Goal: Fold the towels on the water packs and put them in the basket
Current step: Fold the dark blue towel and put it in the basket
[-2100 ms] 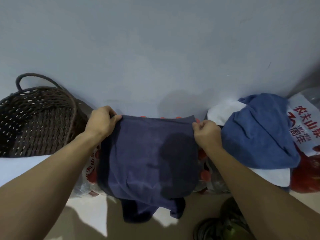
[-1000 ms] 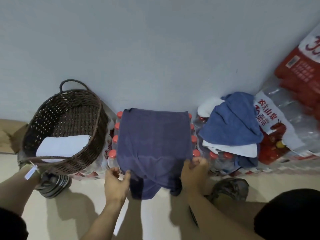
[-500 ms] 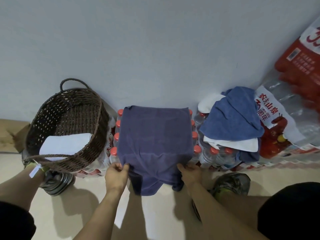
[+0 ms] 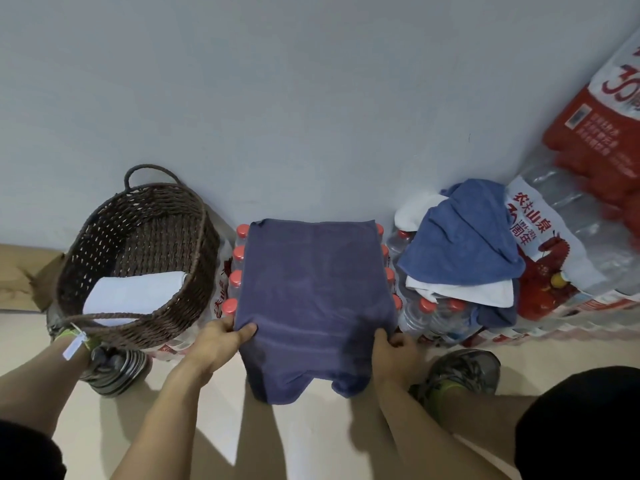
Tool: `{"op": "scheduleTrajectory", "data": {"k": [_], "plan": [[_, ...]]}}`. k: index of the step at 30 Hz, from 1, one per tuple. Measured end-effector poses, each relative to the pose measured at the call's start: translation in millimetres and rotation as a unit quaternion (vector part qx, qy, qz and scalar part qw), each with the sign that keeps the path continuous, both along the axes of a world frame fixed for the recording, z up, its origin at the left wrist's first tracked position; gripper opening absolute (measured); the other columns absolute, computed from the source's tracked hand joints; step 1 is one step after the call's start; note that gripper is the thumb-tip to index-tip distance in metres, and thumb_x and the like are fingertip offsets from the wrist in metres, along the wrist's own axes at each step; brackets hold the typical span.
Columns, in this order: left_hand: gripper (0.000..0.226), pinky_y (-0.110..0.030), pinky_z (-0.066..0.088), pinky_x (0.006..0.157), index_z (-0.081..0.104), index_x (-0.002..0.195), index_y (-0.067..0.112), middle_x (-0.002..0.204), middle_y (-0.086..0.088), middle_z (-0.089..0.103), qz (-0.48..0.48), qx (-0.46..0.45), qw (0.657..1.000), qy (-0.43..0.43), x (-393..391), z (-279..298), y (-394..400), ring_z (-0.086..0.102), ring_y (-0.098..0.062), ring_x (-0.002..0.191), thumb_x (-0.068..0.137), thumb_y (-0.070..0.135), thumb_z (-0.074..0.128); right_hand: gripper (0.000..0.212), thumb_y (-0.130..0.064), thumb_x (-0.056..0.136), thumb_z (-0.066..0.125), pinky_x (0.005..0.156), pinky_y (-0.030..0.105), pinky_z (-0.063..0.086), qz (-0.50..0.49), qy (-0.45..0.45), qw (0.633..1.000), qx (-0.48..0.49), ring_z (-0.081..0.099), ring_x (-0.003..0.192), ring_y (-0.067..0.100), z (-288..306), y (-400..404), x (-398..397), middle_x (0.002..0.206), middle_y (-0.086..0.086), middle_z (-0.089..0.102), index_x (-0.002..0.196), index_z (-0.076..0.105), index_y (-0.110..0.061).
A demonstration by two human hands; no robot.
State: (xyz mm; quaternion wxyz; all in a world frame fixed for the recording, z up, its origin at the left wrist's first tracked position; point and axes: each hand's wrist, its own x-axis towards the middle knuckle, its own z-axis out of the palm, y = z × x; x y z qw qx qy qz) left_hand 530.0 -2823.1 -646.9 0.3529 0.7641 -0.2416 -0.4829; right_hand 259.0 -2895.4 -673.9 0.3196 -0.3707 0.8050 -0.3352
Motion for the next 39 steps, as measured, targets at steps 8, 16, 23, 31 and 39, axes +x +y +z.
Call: {"op": "scheduleTrajectory", "data": {"k": [8,16,23,31,39], "plan": [[0.018,-0.040,0.054,0.068,0.070,0.084,0.007,0.077,-0.005,0.074,-0.017,-0.041,0.997,-0.065,11,42,-10,0.066,-0.025,0.073,0.088,0.025,0.072,0.018,-0.013,0.078,0.069,0.055,0.027,0.037,-0.027,-0.034,0.992,-0.114,0.050,0.060,0.009,32,-14,3,0.067,-0.006,0.055,0.082,0.052,-0.016],[0.031,-0.026,0.047,0.059,0.058,0.112,0.015,0.076,0.000,0.070,0.205,-0.195,0.944,0.167,4,61,-35,0.061,-0.013,0.065,0.085,0.015,0.073,0.031,-0.011,0.083,0.075,0.065,0.019,0.044,0.019,-0.166,0.965,-0.200,0.056,0.062,0.001,72,-57,17,0.074,-0.007,0.056,0.101,0.051,-0.012],[0.086,-0.034,0.044,0.102,0.026,0.150,0.030,0.127,0.007,0.058,-0.043,-0.160,0.979,-0.120,-14,41,-34,0.058,-0.011,0.115,0.083,0.003,0.072,0.062,-0.028,0.077,0.078,0.096,0.040,0.050,0.262,-0.014,0.965,-0.005,0.056,0.115,0.023,83,-79,9,0.125,0.006,0.054,0.131,0.049,-0.017],[0.042,-0.037,0.045,0.079,0.053,0.102,0.010,0.097,-0.007,0.054,0.142,-0.133,0.931,-0.307,-46,1,-6,0.054,-0.027,0.090,0.075,0.026,0.081,0.018,-0.004,0.077,0.068,0.081,0.035,0.049,0.282,0.117,0.934,-0.187,0.056,0.088,0.017,60,-34,38,0.102,0.004,0.053,0.092,0.065,-0.013],[0.036,-0.028,0.041,0.075,0.055,0.094,0.010,0.085,-0.001,0.061,0.151,-0.051,0.977,-0.140,-60,-44,15,0.058,-0.023,0.080,0.075,0.024,0.083,0.008,-0.007,0.080,0.067,0.063,0.024,0.050,0.461,-0.013,0.869,-0.179,0.046,0.057,0.003,21,8,78,0.071,-0.013,0.048,0.083,0.064,-0.014]]}}
